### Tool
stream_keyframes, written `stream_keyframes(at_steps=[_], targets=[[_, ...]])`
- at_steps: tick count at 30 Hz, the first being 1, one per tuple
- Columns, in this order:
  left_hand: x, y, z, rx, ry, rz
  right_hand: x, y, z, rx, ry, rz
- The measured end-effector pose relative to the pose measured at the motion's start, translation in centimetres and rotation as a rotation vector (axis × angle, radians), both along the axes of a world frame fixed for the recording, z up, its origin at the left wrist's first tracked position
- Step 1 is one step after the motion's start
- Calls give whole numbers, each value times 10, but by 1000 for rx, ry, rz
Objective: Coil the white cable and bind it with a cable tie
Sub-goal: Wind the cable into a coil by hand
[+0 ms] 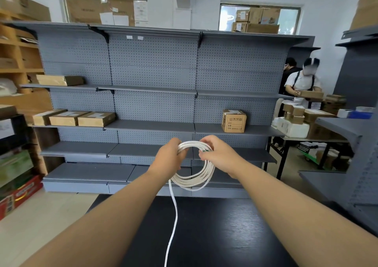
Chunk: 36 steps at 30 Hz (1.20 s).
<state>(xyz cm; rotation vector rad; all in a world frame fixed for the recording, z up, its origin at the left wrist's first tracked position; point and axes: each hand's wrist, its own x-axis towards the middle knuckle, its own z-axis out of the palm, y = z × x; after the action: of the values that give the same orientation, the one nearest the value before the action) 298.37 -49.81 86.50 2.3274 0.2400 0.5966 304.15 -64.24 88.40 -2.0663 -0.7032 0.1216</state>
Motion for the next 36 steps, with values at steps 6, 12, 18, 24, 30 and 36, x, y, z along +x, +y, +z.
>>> stream_keyframes(at_steps=[6,12,18,24,30,36], targets=[[-3,6,10,364,87,-88,-5,5,10,-436,-230,135],[-6,14,2,213,33,2,-10,13,7,-456,-320,64],[-13,26,-16,-141,-28,70,-9,16,2,-189,-168,-41],[-20,29,-24,-549,-96,42,-12,22,-3,94,6,-147],[-24,31,-18,-368,-116,70,-22,28,-6,20,3,-127],[-26,33,-7,163,-101,102,-38,43,-2,-231,-272,-151]])
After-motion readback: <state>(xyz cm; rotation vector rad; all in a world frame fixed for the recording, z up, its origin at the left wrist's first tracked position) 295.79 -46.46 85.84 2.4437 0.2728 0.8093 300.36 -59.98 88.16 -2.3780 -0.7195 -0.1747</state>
